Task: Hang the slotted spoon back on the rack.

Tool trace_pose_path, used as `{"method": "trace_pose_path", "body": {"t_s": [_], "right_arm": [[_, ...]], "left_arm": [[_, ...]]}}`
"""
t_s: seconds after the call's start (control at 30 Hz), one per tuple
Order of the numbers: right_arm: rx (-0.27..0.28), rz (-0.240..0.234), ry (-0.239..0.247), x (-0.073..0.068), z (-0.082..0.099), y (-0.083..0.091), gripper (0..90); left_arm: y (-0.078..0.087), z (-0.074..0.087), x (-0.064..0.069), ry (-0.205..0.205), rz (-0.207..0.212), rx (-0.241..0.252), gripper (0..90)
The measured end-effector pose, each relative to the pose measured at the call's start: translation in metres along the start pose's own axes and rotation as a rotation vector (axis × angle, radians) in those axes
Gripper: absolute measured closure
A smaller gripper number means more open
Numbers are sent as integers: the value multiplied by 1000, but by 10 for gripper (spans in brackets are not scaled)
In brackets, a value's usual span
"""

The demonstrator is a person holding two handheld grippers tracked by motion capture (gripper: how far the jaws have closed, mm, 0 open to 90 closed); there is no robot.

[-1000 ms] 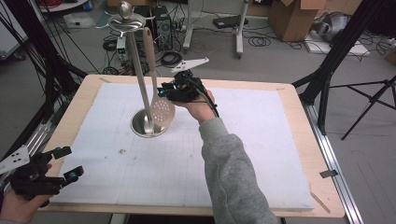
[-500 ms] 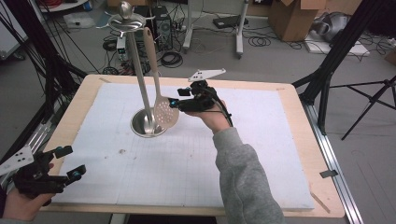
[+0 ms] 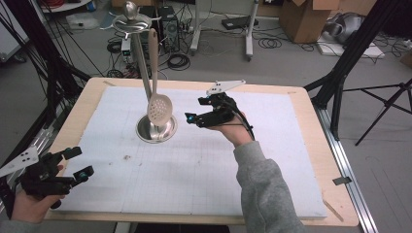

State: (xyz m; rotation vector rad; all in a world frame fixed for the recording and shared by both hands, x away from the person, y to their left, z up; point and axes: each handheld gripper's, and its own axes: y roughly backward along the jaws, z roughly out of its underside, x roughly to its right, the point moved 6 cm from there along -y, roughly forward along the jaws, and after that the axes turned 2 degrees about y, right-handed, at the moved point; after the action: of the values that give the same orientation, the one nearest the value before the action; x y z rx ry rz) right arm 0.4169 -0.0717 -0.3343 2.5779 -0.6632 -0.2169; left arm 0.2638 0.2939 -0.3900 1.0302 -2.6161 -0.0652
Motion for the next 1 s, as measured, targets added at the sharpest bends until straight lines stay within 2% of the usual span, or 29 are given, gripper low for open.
{"method": "trace_pose_path", "body": {"t_s": [0.13, 0.3, 0.57, 0.8, 1.0], "right_arm": [[1, -8, -14, 1, 7, 8, 173], [4, -20, -24, 1, 15, 18, 153], [-9, -50, -10, -4, 32, 35, 153], [-40, -48, -21, -6, 50, 39, 151], [-18, -62, -32, -9, 59, 46, 131]], "left_arm": [[-7, 3, -3, 9, -2, -15, 44], [-15, 2, -4, 15, 10, -9, 44], [-28, 4, -6, 14, 23, -19, 44], [-33, 6, -9, 21, 25, -25, 44], [-36, 3, -9, 8, 29, -16, 44]]}}
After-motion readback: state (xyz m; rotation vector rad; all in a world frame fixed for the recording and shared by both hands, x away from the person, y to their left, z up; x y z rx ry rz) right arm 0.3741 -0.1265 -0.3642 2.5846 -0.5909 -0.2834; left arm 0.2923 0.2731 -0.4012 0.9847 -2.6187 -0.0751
